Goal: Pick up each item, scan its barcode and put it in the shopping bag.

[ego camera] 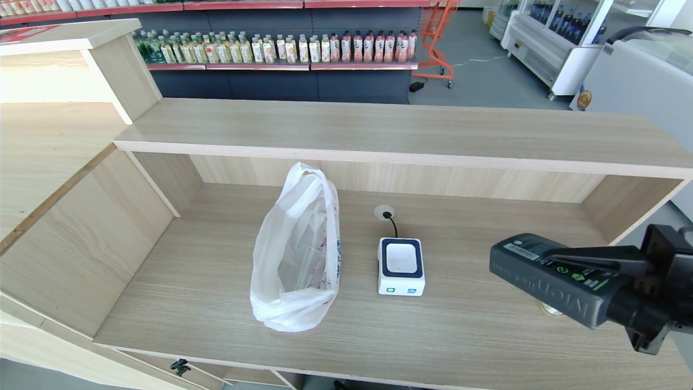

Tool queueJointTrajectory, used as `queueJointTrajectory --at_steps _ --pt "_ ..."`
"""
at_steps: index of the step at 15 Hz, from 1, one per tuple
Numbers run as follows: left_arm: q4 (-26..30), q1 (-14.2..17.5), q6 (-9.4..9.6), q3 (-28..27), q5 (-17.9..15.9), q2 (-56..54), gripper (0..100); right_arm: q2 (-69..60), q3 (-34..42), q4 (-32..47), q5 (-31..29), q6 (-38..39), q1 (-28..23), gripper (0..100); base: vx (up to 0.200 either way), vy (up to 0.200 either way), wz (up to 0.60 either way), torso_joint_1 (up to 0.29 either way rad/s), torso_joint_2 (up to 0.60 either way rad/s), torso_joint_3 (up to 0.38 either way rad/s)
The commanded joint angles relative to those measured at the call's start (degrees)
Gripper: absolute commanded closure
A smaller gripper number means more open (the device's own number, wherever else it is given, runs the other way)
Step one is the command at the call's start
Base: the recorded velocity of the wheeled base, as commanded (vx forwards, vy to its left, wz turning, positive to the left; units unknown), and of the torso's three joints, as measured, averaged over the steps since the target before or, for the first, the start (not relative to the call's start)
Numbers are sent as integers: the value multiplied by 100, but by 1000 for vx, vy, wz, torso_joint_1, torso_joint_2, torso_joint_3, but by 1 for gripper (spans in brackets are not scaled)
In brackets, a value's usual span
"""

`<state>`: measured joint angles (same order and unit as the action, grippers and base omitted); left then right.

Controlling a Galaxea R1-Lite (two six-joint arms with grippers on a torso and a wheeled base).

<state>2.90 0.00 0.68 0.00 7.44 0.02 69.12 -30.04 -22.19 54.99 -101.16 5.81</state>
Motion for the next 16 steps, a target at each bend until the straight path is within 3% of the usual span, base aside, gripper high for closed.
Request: queueJointTrajectory --at_steps 1,3,5,7,9,14,16 --pt "0 0 2 0 3 -2 0 -92 -46 48 135 474 -248 100 0 0 0 0 0 0" --pt "0 0 2 0 3 -2 0 -92 -257 -40 12 3014 -300 100 0 0 0 0 0 0" --pt "0 0 2 0 3 -2 0 -92 -591 -190 -454 4684 -291 100 0 0 0 0 0 0" --pt "0 0 2 0 3 -2 0 313 -740 -198 -1887 7171 -177 100 0 0 0 0 0 0" --pt "0 0 2 0 3 -2 0 1104 -899 -216 -2827 9887 324 100 0 0 0 0 0 0" --pt "0 0 2 0 3 -2 0 2483 -951 -690 -3161 12462 1080 100 0 0 0 0 0 0" --pt "0 0 2 0 3 -2 0 2967 -1030 -787 -3258 12559 1168 100 0 0 0 0 0 0"
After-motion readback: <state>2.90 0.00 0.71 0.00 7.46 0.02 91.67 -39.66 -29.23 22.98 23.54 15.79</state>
